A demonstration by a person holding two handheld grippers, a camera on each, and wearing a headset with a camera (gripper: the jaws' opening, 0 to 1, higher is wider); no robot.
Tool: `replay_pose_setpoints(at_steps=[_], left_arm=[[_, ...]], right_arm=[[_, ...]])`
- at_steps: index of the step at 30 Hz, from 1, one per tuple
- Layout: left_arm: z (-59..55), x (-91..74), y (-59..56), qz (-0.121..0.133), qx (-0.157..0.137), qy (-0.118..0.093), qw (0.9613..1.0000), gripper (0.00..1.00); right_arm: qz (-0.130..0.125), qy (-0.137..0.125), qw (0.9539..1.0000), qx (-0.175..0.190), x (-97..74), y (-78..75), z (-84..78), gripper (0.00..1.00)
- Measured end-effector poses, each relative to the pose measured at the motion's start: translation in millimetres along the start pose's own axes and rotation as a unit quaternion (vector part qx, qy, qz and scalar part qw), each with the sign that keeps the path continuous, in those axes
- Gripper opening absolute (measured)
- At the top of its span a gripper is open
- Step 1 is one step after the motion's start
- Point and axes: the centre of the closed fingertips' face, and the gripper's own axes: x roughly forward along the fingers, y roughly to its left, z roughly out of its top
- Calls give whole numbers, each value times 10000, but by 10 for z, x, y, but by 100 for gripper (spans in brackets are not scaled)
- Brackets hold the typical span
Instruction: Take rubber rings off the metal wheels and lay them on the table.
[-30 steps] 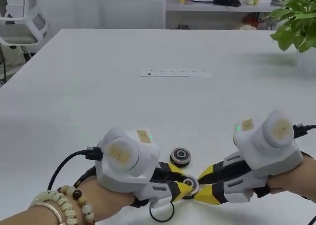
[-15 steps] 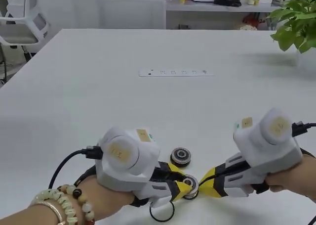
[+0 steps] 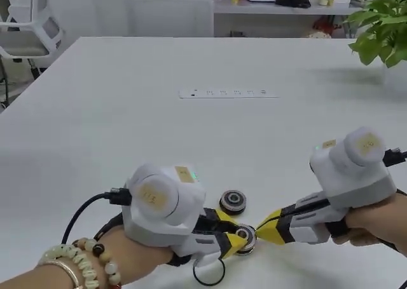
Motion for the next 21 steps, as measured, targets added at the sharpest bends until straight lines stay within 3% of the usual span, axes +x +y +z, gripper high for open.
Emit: replay_pose_setpoints(at_steps=[21], left_arm=[[-12,-1,8,21,130,54,9999,13]], right_arm=[[125,-82,9994,312,7,86,44,0]])
